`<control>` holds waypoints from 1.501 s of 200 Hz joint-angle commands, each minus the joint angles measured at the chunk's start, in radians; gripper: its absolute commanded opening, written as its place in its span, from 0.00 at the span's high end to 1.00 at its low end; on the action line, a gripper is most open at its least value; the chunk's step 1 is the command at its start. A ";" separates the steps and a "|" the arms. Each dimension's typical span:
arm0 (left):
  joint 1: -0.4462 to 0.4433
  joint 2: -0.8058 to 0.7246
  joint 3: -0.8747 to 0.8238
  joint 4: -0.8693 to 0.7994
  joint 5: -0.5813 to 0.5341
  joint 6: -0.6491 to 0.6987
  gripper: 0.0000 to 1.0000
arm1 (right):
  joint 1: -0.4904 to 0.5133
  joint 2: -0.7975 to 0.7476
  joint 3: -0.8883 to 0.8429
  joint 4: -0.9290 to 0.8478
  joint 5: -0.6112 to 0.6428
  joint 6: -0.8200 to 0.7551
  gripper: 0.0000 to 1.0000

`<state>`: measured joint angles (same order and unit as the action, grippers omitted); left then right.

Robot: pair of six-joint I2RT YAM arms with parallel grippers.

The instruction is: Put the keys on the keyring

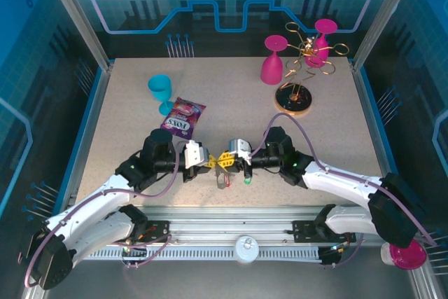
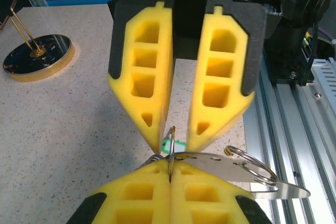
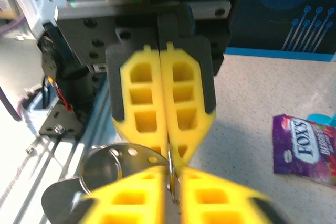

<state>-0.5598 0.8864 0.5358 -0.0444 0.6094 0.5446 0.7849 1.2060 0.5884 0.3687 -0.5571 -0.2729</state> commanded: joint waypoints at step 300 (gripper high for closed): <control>-0.065 0.011 0.122 -0.213 -0.148 0.189 0.82 | 0.117 0.015 0.107 -0.125 0.145 -0.100 1.00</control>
<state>-0.6121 0.9150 0.6666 -0.3103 0.4301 0.7586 0.8970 1.2335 0.7284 0.1001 -0.3283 -0.4221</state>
